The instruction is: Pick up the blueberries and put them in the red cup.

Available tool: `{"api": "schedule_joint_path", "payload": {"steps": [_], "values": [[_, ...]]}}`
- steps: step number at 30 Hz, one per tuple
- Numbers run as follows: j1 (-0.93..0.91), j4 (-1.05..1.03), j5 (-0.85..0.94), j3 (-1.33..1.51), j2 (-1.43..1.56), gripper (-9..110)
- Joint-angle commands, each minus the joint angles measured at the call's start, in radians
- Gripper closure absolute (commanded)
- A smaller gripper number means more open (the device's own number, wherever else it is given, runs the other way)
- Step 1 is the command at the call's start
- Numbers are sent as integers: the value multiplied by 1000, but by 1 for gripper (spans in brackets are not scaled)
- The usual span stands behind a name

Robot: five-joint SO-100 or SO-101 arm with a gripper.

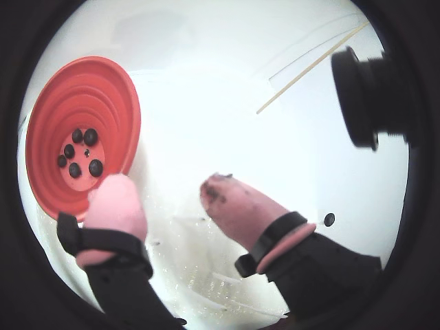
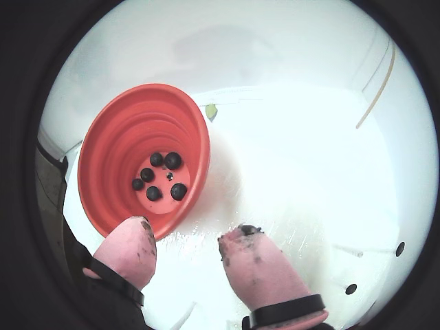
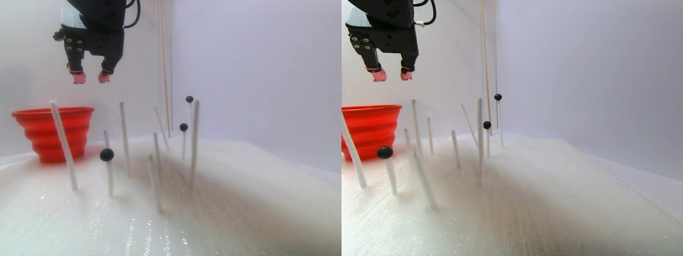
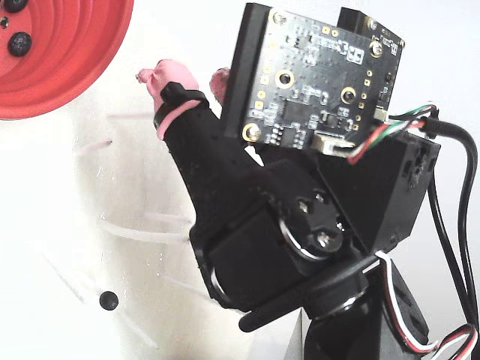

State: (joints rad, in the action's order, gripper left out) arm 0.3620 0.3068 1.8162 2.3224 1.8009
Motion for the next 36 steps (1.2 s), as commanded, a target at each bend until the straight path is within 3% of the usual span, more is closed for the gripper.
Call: {"api": "schedule_joint_path", "payload": {"steps": [1,36], "values": [[-8,-11,26,6,138,84],[-100,-307,109,189,491,84]]}}
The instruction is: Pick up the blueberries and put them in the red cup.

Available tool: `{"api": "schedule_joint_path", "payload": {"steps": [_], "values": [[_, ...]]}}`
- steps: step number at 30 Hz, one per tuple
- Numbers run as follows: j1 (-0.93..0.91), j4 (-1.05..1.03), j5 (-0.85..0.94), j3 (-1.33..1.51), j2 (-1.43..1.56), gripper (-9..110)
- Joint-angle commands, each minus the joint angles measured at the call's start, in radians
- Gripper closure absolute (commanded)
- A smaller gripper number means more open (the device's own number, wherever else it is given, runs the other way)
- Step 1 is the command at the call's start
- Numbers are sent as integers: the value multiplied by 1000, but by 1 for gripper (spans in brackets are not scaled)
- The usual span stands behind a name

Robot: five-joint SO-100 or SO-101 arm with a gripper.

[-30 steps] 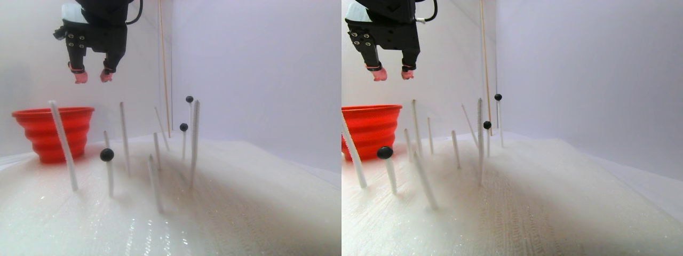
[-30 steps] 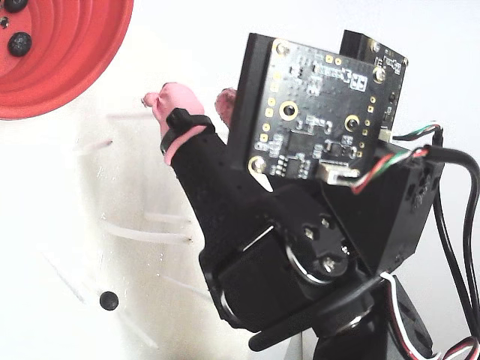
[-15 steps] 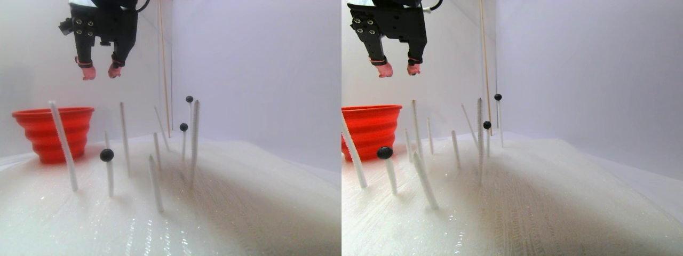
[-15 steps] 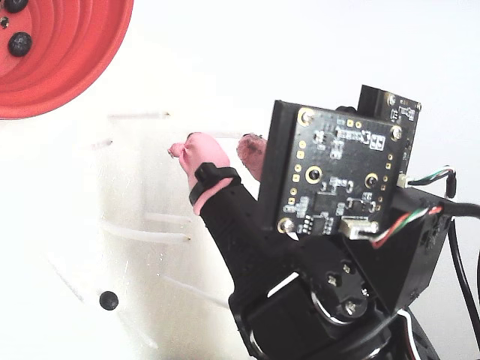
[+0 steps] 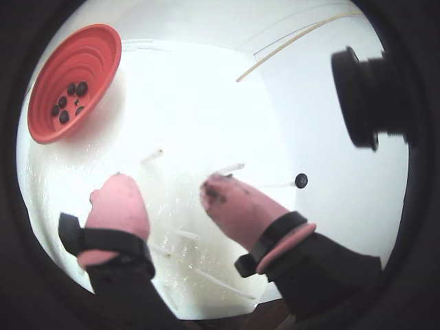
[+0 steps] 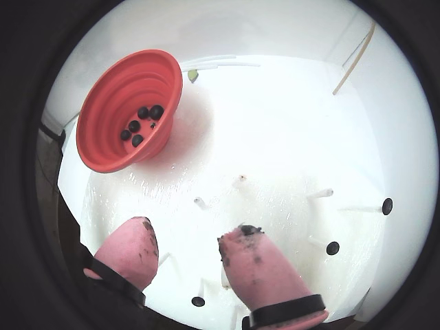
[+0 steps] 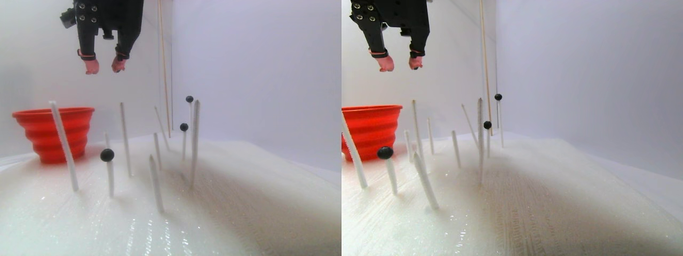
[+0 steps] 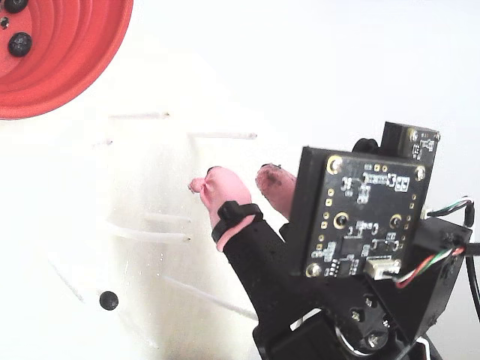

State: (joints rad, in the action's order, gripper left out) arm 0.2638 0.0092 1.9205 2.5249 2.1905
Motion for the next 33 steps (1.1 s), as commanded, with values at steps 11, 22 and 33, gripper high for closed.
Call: {"api": "schedule_joint_path", "payload": {"steps": [11,22,33], "values": [[-3,-129,8,66,236,84],[-26,-268,32,155,367,84],[-51,-385,44,172,408,84]]}}
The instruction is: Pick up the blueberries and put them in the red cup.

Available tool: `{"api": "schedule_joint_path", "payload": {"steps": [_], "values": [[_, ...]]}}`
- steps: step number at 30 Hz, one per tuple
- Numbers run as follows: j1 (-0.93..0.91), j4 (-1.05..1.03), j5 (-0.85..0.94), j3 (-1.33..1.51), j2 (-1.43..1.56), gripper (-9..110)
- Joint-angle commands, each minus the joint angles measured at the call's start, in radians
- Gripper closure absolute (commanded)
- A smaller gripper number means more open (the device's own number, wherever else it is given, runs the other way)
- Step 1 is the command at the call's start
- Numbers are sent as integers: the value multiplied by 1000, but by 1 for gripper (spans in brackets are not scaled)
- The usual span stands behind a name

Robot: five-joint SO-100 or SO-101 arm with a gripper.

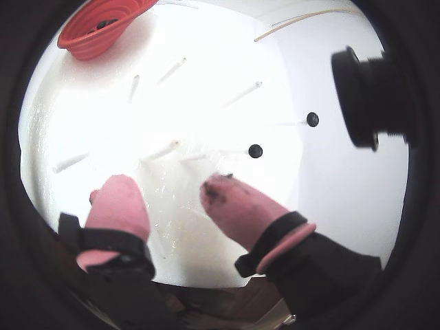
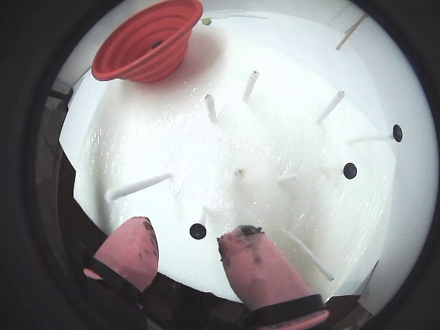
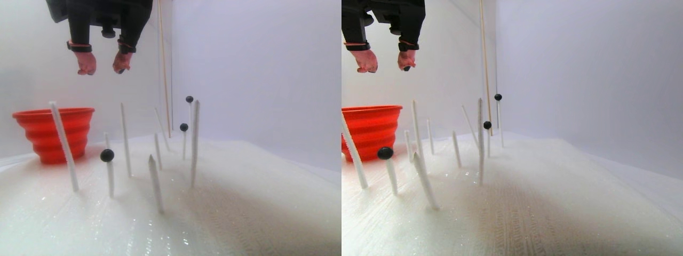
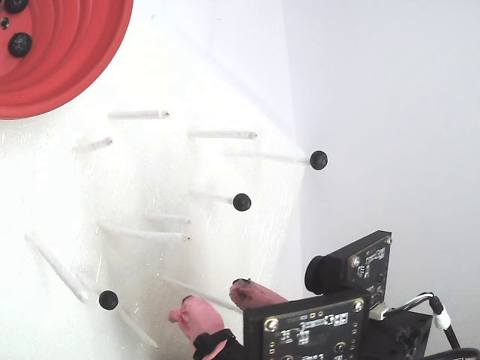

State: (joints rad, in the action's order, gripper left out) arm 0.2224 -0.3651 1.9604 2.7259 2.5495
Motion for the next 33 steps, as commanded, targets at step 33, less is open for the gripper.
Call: {"api": "schedule_joint_path", "payload": {"steps": [33], "values": [[-34,67,18,-49,-284,84]]}}
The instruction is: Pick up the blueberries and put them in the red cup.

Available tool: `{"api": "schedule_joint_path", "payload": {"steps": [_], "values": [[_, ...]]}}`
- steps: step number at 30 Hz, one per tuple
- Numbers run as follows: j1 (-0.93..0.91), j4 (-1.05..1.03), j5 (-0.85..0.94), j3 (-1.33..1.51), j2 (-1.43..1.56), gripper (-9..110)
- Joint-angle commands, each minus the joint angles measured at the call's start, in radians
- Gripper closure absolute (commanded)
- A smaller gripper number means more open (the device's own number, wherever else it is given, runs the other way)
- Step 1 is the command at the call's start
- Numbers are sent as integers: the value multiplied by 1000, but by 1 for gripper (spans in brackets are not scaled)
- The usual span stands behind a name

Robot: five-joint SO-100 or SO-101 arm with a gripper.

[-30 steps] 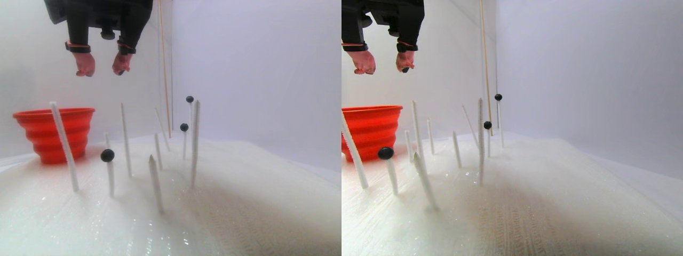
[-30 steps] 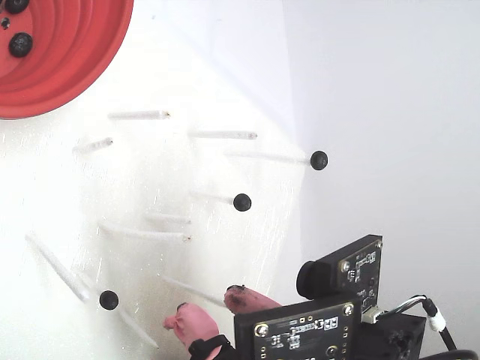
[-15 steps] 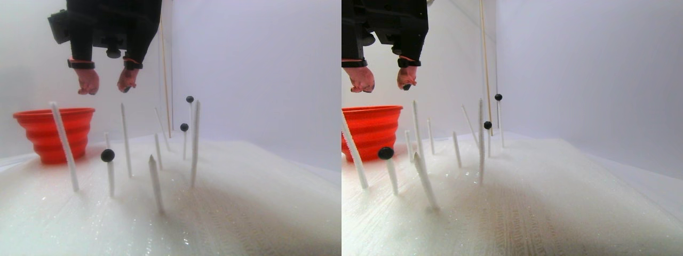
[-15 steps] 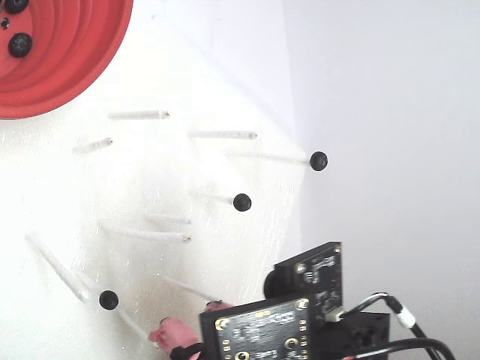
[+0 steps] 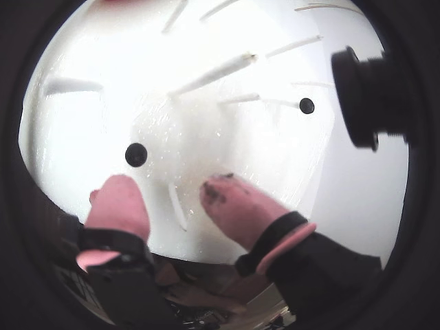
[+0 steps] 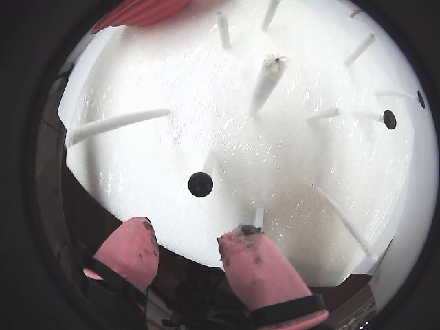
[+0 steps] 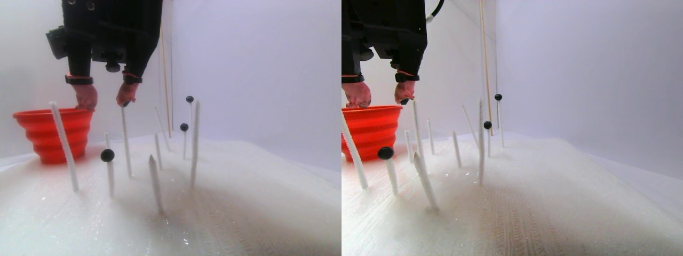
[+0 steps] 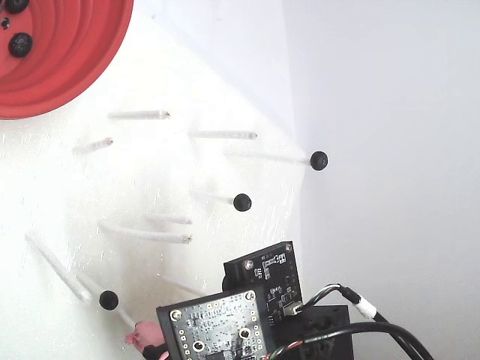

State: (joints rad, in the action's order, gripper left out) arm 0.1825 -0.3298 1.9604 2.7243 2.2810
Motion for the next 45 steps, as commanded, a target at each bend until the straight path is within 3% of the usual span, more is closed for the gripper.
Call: {"api": "schedule_joint_path", "payload": {"steps": [1,45], "values": [[5,43,20,-46,-26,84],[-11,387,3,-112,-495,84]]}}
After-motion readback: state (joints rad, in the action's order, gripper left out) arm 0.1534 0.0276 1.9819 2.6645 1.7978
